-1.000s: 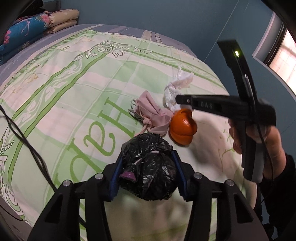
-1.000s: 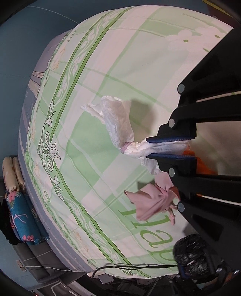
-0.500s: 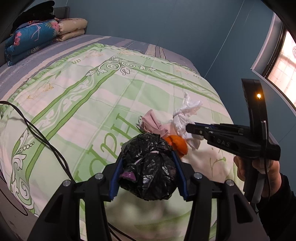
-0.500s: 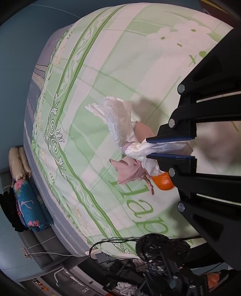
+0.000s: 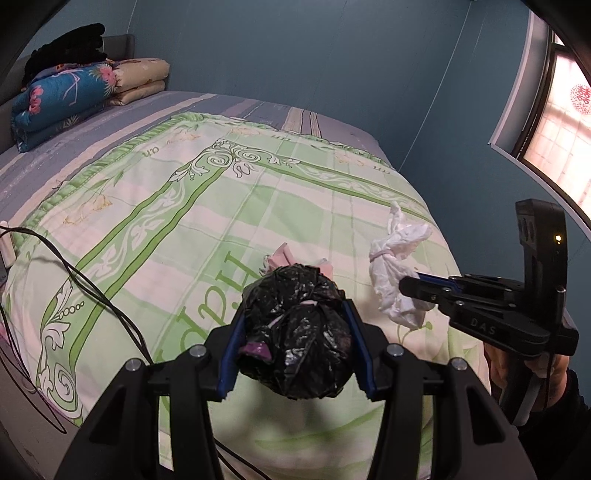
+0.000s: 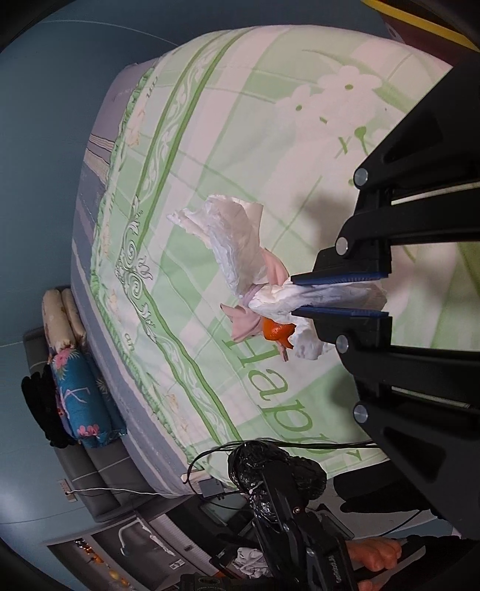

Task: Collect trash
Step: 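Carry the black bag and white tissue with both tools over the yellow bin, then open both tools to drop the black bag and tissue into the bin, then move both tools back over the pink cloth and orange peel, then grasp the pink cloth with the left tool while the right tool grasps the orange peel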

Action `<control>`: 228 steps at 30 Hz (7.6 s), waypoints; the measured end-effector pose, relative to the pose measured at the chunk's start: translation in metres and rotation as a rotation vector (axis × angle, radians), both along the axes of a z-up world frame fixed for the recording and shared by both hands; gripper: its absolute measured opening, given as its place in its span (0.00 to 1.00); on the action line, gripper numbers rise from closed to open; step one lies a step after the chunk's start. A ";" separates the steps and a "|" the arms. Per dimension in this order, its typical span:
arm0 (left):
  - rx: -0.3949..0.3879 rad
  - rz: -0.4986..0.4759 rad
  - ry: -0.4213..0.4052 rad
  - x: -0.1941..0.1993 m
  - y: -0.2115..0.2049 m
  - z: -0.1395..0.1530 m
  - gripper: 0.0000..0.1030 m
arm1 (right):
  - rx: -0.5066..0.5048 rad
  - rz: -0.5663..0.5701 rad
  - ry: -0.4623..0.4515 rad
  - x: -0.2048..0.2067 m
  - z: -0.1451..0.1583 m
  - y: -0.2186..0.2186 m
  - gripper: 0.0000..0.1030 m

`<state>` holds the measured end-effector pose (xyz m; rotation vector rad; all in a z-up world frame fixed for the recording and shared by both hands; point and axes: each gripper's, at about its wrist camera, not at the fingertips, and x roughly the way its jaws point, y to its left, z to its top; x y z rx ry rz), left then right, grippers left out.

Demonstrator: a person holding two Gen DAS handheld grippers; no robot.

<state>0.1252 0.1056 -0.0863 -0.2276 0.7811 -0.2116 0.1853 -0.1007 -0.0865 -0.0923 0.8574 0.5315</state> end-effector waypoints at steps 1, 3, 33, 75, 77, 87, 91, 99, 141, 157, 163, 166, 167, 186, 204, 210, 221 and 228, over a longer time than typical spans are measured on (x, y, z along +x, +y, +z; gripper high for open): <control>0.003 -0.001 -0.004 0.000 -0.002 0.002 0.46 | 0.001 -0.004 -0.006 -0.002 0.003 -0.004 0.10; 0.010 -0.008 -0.012 -0.001 -0.007 0.007 0.46 | 0.012 -0.019 -0.020 -0.005 0.009 -0.014 0.10; 0.053 -0.301 -0.128 0.019 -0.201 0.087 0.46 | 0.087 -0.363 -0.191 -0.052 0.069 -0.224 0.10; 0.096 -0.686 -0.174 0.033 -0.419 0.100 0.46 | 0.087 -0.726 -0.206 -0.100 0.049 -0.394 0.10; 0.099 -0.696 -0.168 0.035 -0.429 0.098 0.46 | 0.087 -0.737 -0.200 -0.100 0.045 -0.401 0.10; 0.073 -0.756 -0.024 0.071 -0.484 0.051 0.46 | 0.109 -0.794 -0.125 -0.096 0.013 -0.429 0.10; 0.090 -0.785 0.019 0.080 -0.506 0.032 0.46 | 0.109 -0.814 -0.101 -0.095 0.002 -0.437 0.10; 0.092 -0.796 0.103 0.089 -0.535 0.000 0.46 | 0.115 -0.838 -0.056 -0.096 -0.014 -0.448 0.11; 0.061 -0.416 0.092 0.134 -0.329 0.010 0.81 | 0.157 -0.583 -0.141 -0.087 0.030 -0.329 0.42; 0.132 -0.069 0.122 0.139 -0.119 -0.003 0.81 | 0.135 -0.245 -0.109 -0.057 0.039 -0.177 0.43; 0.149 0.017 0.158 0.135 -0.057 -0.023 0.81 | 0.111 -0.146 -0.072 -0.050 0.029 -0.123 0.43; 0.151 0.041 0.176 0.133 -0.038 -0.035 0.81 | 0.101 -0.101 -0.055 -0.045 0.022 -0.098 0.43; 0.150 0.049 0.185 0.132 -0.030 -0.040 0.81 | 0.098 -0.086 -0.051 -0.044 0.020 -0.090 0.43; 0.141 0.017 0.307 0.152 -0.019 -0.097 0.77 | 0.072 0.051 0.035 -0.021 -0.011 -0.026 0.43; 0.088 0.013 0.344 0.180 -0.029 -0.109 0.57 | 0.095 0.089 0.102 0.016 -0.046 0.003 0.43; 0.079 0.016 0.347 0.187 -0.029 -0.113 0.57 | 0.084 0.080 0.135 0.036 -0.064 0.014 0.43; 0.056 0.024 0.346 0.200 -0.022 -0.121 0.51 | 0.095 0.064 0.185 0.065 -0.088 0.029 0.43; 0.057 0.043 0.342 0.202 -0.017 -0.123 0.33 | 0.119 0.072 0.213 0.073 -0.094 0.035 0.34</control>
